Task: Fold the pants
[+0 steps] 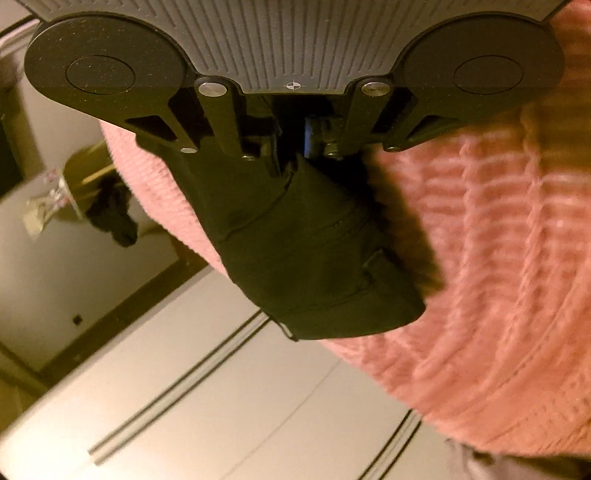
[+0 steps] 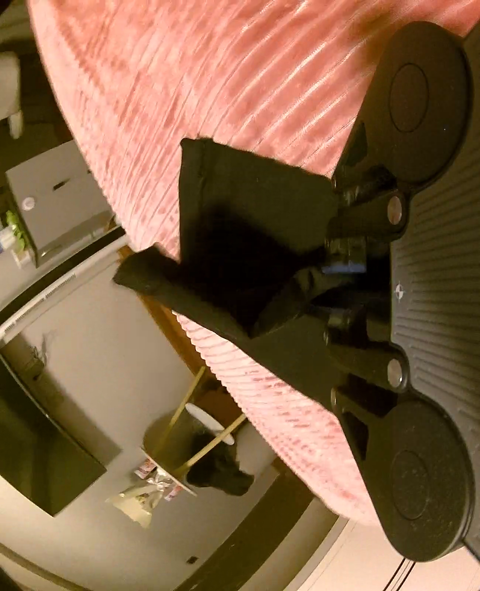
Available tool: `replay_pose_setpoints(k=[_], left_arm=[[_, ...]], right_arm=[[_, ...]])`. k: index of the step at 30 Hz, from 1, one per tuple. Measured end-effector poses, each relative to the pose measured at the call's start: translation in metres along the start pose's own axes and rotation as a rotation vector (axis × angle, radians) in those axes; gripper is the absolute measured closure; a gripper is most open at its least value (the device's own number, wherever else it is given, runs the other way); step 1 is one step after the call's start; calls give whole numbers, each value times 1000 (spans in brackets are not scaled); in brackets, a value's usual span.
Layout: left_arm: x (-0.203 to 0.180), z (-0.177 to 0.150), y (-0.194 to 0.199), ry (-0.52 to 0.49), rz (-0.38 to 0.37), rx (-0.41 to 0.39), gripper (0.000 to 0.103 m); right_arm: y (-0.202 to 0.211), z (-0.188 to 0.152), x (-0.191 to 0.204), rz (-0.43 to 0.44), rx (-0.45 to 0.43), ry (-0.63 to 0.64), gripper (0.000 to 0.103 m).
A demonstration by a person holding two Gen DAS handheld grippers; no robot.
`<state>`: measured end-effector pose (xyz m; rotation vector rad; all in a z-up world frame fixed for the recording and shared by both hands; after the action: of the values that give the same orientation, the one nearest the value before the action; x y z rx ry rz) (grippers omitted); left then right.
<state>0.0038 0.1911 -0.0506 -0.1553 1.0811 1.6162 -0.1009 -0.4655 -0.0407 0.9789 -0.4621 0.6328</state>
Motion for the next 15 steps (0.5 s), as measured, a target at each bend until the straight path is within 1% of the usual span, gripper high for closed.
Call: replay_pose_setpoints(k=[1,2,4,5,6,7,8,10,11,12,13,15], left_arm=[[-1,2,0,7,2,-3,81],[-3,4,-1,4,11,-4,80],[-8,8,-5,-15,14,4,66],[-9,8,-7,-12,14,3,63],[-10,10,-8,6,8,4,61],[-8,11,-8,35,2,4,61],[-7,12,-6,63,-10,1,61],[-1,15,-9,118,-23,8,62],[2,16,-12,132,-14,15,65],[4,18,-13,141,-1,19,82],[5,20,-13,137,1,17,86],[1,24,-6,82,-32,-10,87]], right_arm=[[0,2,-1,26,4,-16,60],[1,2,-2,47,3,-27,57],[-2,2,-2,50,2,-34,56],[-3,2,-1,46,3,-28,57],[-3,3,1,37,4,-18,64],[-4,4,4,23,6,-1,77],[-4,5,7,13,12,22,78],[0,9,10,17,20,61,88],[-1,11,16,14,9,92,92],[5,13,20,9,-15,125,96],[13,14,23,13,-46,147,97],[28,17,23,36,-106,158,100]])
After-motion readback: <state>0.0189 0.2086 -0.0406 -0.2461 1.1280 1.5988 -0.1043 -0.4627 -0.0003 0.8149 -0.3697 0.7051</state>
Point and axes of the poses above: each gripper's, at about its wrist camera, not at the fingertips, and y roughly against the way its jaws point, x to its left, z to its top, the point moved 1 cm from there along -y, roughly the way its jaws point, and after that the axes turned 5 degrees about -y, right-handed, at the moved point
